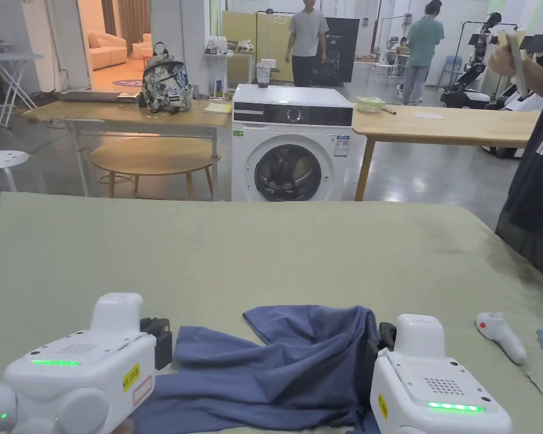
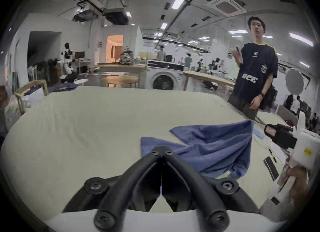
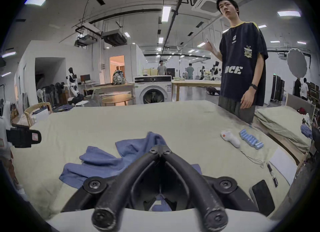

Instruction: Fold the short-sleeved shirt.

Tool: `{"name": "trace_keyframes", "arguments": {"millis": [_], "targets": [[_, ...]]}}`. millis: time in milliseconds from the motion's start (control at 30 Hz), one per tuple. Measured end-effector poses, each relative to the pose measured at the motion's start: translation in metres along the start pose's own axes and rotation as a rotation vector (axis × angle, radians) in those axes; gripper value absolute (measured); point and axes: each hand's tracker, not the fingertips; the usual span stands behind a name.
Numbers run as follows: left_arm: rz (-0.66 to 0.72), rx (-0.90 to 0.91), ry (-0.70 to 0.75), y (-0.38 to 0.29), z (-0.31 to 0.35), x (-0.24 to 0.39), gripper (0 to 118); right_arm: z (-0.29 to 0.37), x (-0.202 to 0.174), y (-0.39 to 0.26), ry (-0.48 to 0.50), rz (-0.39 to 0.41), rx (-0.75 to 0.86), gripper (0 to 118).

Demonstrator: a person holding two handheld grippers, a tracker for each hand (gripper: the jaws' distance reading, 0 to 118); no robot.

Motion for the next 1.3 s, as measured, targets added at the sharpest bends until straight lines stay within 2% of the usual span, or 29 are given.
{"name": "trace_keyframes", "arguments": {"millis": [133, 333, 400, 467, 500, 533, 567, 800, 900, 933, 967, 1033, 1100, 1167, 1233, 1300], "targets": [[0.013, -0.051, 0.081, -0.007, 0.004, -0.022, 0, -0.001, -0.009, -0.002, 0.024, 0.011, -0.003, 0], [0.113, -0.253, 0.06, -0.006, -0.027, -0.066, 0, -0.003, -0.011, -0.005, 0.039, 0.016, -0.023, 0], [0.153, -0.335, 0.007, -0.008, -0.042, -0.072, 3, -0.003, -0.01, -0.006, 0.04, 0.018, -0.028, 0], [0.174, -0.404, -0.007, -0.009, -0.058, -0.078, 24, -0.003, -0.009, -0.007, 0.039, 0.017, -0.034, 0], [0.172, -0.429, -0.007, -0.012, -0.062, -0.072, 47, -0.003, -0.008, -0.008, 0.038, 0.015, -0.036, 0], [0.169, -0.456, 0.0, -0.014, -0.069, -0.072, 61, -0.003, -0.007, -0.008, 0.036, 0.014, -0.039, 0], [0.172, -0.48, 0.006, -0.017, -0.076, -0.072, 65, -0.003, -0.005, -0.009, 0.034, 0.014, -0.041, 0], [0.174, -0.659, 0.101, -0.05, -0.117, -0.06, 63, -0.003, 0.007, -0.017, 0.012, 0.016, -0.066, 0], [0.132, -0.702, 0.151, -0.068, -0.126, -0.05, 51, -0.004, 0.013, -0.021, -0.002, 0.014, -0.082, 0], [0.06, -0.652, 0.196, -0.071, -0.124, -0.042, 50, -0.004, 0.016, -0.023, -0.006, 0.009, -0.088, 0], [0.016, -0.622, 0.182, -0.073, -0.121, -0.035, 46, -0.004, 0.018, -0.024, -0.009, 0.005, -0.094, 0], [-0.024, -0.605, 0.182, -0.077, -0.113, -0.025, 31, -0.005, 0.022, -0.027, -0.018, 0.001, -0.103, 0], [0.009, -0.586, 0.156, -0.076, -0.109, -0.025, 0, -0.007, 0.027, -0.03, -0.025, 0.003, -0.114, 0], [0.048, -0.575, 0.134, -0.073, -0.099, -0.027, 0, -0.009, 0.035, -0.03, -0.031, -0.003, -0.127, 0], [0.031, -0.539, 0.13, -0.071, -0.089, -0.028, 0, -0.012, 0.045, -0.028, -0.034, -0.015, -0.137, 0], [0.048, -0.504, 0.126, -0.067, -0.087, -0.036, 0, -0.019, 0.057, -0.024, -0.051, 0.007, -0.159, 0]]}}
